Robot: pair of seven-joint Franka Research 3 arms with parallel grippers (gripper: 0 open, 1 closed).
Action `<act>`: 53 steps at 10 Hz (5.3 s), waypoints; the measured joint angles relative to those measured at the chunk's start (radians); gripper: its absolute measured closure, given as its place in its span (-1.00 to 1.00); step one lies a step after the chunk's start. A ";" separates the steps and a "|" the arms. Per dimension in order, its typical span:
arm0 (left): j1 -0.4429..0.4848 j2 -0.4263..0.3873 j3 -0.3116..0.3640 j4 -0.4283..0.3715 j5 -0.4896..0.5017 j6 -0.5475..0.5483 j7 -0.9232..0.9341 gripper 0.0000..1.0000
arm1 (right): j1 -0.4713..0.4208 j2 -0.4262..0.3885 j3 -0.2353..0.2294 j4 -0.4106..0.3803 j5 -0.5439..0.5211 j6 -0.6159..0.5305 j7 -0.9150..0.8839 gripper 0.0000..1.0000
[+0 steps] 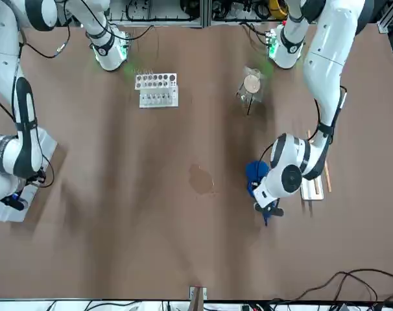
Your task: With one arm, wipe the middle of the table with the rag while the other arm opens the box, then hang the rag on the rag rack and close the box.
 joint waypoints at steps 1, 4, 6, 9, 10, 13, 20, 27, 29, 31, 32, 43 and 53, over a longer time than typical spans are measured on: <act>-0.014 0.001 0.000 0.010 0.002 0.010 0.002 0.83 | 0.000 0.000 -0.007 -0.002 -0.008 0.005 0.000 0.98; -0.064 -0.002 -0.010 0.127 0.003 0.013 0.002 0.83 | -0.001 0.000 -0.014 -0.002 -0.031 0.012 0.001 0.98; -0.163 0.000 -0.012 0.145 0.003 0.011 -0.015 0.84 | -0.004 0.000 -0.018 -0.003 -0.058 0.018 0.003 0.98; -0.301 0.079 -0.001 0.212 0.003 0.013 -0.051 0.84 | -0.010 0.000 -0.022 -0.004 -0.071 0.026 0.003 0.98; -0.344 0.120 0.011 0.266 0.003 0.014 -0.069 0.84 | -0.011 0.000 -0.023 -0.004 -0.071 0.026 0.003 0.98; -0.414 0.197 0.026 0.356 0.003 0.014 -0.078 0.84 | -0.012 -0.001 -0.021 -0.004 -0.083 0.025 0.003 0.98; -0.456 0.214 0.026 0.363 0.003 0.013 -0.078 0.84 | -0.023 -0.052 -0.049 0.025 -0.105 -0.012 -0.072 0.98; -0.531 0.220 0.030 0.365 0.003 0.083 -0.083 0.84 | -0.105 -0.059 -0.110 0.049 -0.146 -0.023 -0.211 0.98; -0.532 0.225 0.030 0.366 0.003 0.083 -0.083 0.84 | -0.131 -0.054 -0.110 0.050 -0.146 -0.013 -0.230 0.98; -0.536 0.230 0.034 0.366 0.003 0.090 -0.083 0.84 | -0.129 -0.054 -0.106 0.058 -0.146 -0.013 -0.230 0.98; -0.539 0.232 0.045 0.366 0.003 0.093 -0.083 0.84 | -0.126 -0.054 -0.103 0.067 -0.145 -0.013 -0.232 0.98; -0.466 0.230 0.140 0.384 0.001 0.019 -0.075 0.84 | 0.039 -0.163 0.012 0.190 0.161 -0.154 -0.246 0.82; -0.341 0.109 0.144 0.192 -0.002 -0.059 -0.081 0.84 | 0.138 -0.310 0.030 0.276 0.323 -0.211 -0.250 -1.00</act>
